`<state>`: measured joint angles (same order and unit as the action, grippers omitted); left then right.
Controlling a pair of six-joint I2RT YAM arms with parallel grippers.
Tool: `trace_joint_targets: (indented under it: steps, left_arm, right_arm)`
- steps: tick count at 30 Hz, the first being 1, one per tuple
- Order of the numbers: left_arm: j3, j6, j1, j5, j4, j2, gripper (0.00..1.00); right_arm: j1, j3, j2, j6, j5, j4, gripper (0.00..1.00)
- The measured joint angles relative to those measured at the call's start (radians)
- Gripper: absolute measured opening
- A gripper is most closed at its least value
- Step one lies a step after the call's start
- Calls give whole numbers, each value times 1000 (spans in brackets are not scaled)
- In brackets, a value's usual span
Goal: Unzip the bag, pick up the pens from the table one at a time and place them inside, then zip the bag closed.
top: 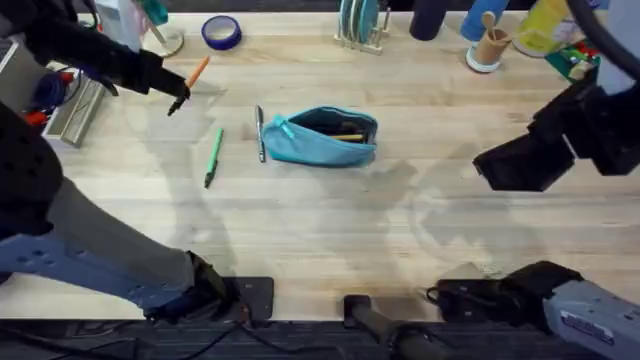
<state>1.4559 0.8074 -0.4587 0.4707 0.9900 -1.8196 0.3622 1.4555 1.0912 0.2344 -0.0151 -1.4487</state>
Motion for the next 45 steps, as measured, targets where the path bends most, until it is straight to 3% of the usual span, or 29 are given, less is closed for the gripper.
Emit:
trace_joint_targets:
  steps: [7,12,31,37,45]
  left_arm:
    - [0,0,2,49,-6,121,42]
    - [0,0,39,77,11,222,42]
    - [0,18,320,92,84,481,42]
    - [0,28,442,90,115,490,42]
    - [0,74,568,57,154,490,42]
  right_arm:
    - [0,0,0,0,0,0,998]
    - [0,0,0,0,0,0,998]
    - [0,0,0,0,0,0,998]
    - [0,0,0,0,0,0,998]
    - [0,0,0,0,0,0,998]
